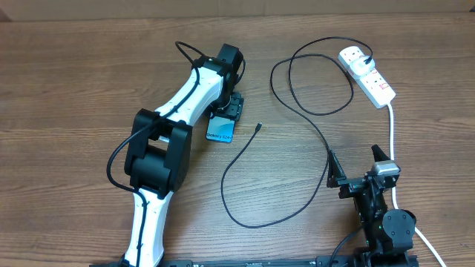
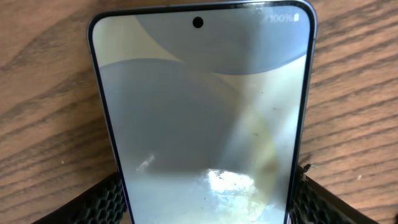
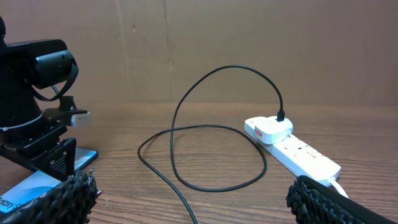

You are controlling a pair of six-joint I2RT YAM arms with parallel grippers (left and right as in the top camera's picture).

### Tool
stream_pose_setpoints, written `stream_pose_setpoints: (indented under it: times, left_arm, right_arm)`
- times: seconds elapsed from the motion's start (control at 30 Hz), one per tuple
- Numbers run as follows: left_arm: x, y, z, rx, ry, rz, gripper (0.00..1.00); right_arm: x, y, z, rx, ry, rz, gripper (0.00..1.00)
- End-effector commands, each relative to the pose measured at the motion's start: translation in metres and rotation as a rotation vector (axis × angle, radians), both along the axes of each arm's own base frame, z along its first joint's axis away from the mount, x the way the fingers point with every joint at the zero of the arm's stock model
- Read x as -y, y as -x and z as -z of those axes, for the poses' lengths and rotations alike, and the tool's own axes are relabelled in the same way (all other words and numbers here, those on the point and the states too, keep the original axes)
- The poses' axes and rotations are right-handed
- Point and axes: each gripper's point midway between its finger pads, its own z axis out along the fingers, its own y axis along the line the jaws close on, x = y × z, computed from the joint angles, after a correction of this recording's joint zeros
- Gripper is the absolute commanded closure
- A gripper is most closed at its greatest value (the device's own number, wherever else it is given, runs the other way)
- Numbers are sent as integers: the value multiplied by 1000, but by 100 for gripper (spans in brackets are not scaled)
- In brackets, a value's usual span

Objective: Plug charger to phone and switch on socket
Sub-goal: 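Lift the phone upright with the left gripper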

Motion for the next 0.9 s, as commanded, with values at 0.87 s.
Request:
stream_pose_setpoints:
  times: [0.87]
  left_arm:
    - [44,-10,-116,-463,1080,-375,33]
  right_arm:
    - [0,0,1,6,7,3,0]
